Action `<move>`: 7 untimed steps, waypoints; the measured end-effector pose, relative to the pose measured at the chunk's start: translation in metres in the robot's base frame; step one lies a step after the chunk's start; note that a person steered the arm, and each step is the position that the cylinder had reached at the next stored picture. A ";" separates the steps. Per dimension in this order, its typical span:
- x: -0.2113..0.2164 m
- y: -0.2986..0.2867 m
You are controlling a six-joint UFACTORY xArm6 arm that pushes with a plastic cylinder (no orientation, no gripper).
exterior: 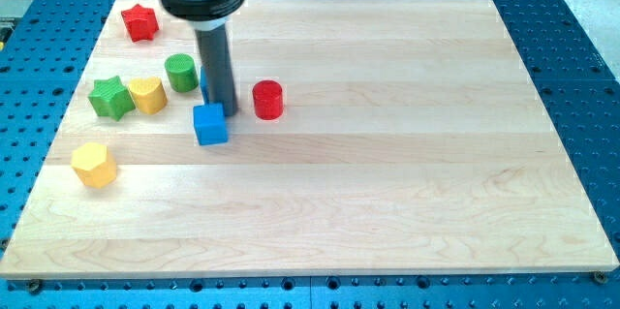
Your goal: Form a triangle with the red blocks and triangle
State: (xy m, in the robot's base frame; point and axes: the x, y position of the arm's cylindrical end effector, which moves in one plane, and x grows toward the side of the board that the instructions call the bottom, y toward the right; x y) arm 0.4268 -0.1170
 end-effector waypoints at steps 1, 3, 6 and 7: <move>-0.009 -0.021; -0.096 0.049; -0.097 -0.004; -0.133 0.031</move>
State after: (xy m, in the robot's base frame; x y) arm 0.2935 -0.0864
